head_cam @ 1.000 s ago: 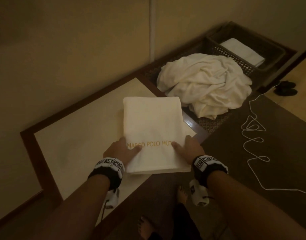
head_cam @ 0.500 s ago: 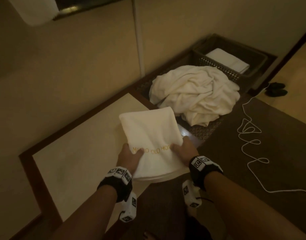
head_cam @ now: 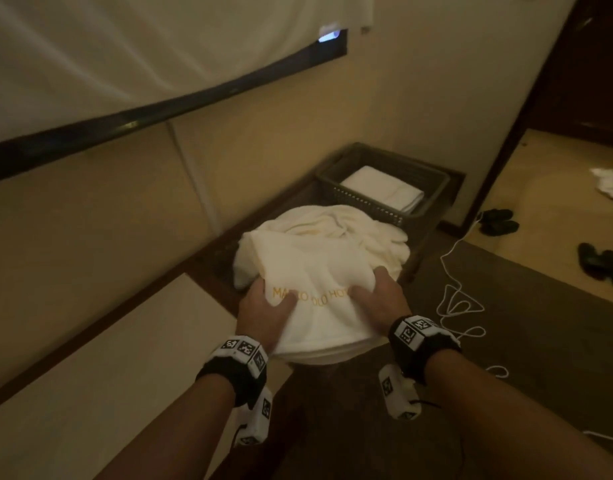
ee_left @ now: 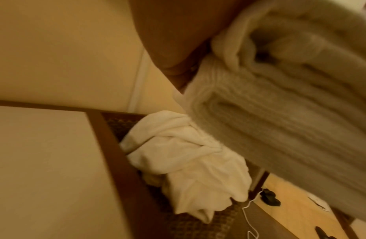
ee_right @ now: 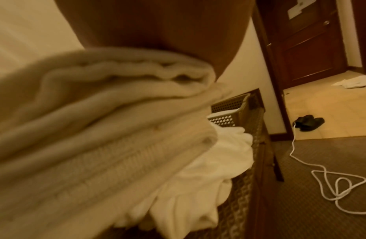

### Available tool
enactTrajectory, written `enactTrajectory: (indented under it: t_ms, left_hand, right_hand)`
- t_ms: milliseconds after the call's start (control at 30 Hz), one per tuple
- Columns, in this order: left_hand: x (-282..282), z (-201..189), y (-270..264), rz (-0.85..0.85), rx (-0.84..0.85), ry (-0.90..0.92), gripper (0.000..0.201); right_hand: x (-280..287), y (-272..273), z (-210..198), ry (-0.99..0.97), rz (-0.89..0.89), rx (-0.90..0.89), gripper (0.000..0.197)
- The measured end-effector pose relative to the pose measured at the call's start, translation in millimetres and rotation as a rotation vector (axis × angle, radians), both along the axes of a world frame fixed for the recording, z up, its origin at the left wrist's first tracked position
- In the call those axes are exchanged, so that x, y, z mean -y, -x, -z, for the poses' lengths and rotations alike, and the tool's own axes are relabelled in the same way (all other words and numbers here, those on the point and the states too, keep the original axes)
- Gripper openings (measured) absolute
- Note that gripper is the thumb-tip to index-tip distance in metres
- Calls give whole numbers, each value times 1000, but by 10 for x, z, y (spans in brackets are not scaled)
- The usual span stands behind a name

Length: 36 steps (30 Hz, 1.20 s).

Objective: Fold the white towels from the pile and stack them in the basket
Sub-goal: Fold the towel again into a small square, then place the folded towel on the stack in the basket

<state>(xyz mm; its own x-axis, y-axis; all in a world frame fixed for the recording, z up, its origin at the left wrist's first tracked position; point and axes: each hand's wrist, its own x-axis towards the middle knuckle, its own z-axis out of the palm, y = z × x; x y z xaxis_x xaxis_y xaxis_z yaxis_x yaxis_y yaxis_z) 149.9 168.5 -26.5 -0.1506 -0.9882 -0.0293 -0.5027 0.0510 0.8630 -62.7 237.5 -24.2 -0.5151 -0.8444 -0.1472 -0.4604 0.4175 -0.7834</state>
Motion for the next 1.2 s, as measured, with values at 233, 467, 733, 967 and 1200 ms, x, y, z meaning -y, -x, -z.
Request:
enactTrajectory:
  t_ms: [233,467,733,967,1200]
  left_hand:
    - [-50,-165,1710,165,-51,48,41]
    - [-91,-215,3035,325,-73,75,29]
    - [210,-74,4109,434,-126,10,22]
    - [992,23,4980,457,-185,10,14]
    - [1907,36,5412,358,-159,-79,22]
  right_hand:
    - [-360,1603,-263,4,130,-81,36]
    - [-681,2752,-319,18,277,-38,26]
    - [-553,3635,-248,-8,383,-35,26]
    - [299,4484,-233,-90,347,-126,25]
    - [1507,5135,-366,-131,230,-217,26]
